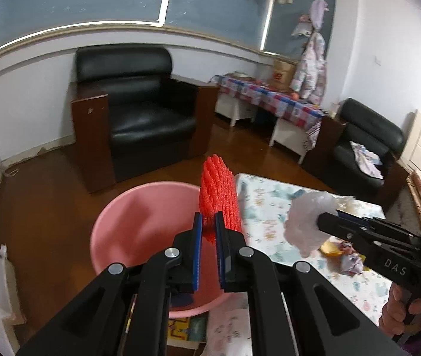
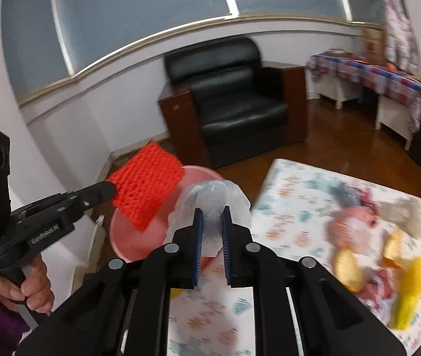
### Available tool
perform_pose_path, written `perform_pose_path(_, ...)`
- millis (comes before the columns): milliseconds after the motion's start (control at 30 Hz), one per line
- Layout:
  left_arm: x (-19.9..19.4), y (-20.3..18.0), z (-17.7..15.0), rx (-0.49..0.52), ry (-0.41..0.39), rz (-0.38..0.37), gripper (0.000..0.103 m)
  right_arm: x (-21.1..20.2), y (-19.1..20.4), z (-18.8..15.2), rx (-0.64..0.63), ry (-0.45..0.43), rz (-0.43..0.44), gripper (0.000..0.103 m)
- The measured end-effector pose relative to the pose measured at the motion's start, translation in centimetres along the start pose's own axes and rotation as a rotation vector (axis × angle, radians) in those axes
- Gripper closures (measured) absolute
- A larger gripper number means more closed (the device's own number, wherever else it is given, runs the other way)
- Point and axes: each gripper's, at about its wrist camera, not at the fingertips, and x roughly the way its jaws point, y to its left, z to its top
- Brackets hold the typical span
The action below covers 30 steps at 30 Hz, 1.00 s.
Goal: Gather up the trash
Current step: 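Carry the red net and white bag over the bucket and release both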
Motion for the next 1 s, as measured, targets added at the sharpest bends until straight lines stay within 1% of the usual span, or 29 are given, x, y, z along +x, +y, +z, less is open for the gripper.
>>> perform_pose_path(100,0.5,1.5,-0.6,-0.017,0.031,0.034,0.095,2.2,1.9,0.4,-0.041,0.041,0.032,0.090)
perform_pose_path(233,1.2,2.9,-1.6,-0.040,0.071,0.070,0.095,4.8,3.7,-0.1,-0.081,0.091,0.047,0.090)
perform_pose_path(400,2.0,4.0,-2.5,-0.056,0.104,0.096,0.095,7.1,4.5,-1.0,-0.070,0.146,0.056,0.090)
perform_pose_path(633,3.4,4.6,-3.2,-0.070,0.148,0.116,0.094,8.5,4.3,-1.7,-0.046,0.179,0.050,0.090)
perform_pose_path(667,3.5,4.6,-3.2,-0.070,0.151,0.118,0.093,8.6,4.2,-1.7,-0.043,0.180,0.049,0.089)
perform_pose_path(733,3.6,4.4,-3.1,-0.067,0.151,0.130,0.091,8.7,4.0,-1.7,-0.028,0.186,0.056,0.083)
perform_pose_path(800,3.5,4.2,-3.0,-0.061,0.146,0.137,0.083,8.7,3.7,-1.6,-0.012,0.182,0.063,0.066)
perform_pose_path(833,3.4,4.1,-3.0,-0.059,0.143,0.140,0.074,8.6,3.6,-1.6,-0.007,0.177,0.067,0.064)
perform_pose_path(867,3.2,4.0,-2.9,-0.056,0.135,0.149,0.070,8.5,3.6,-1.5,-0.001,0.169,0.076,0.063)
perform_pose_path(1000,2.8,4.1,-2.7,-0.063,0.124,0.160,0.069,7.9,2.8,-1.3,0.013,0.155,0.080,0.062)
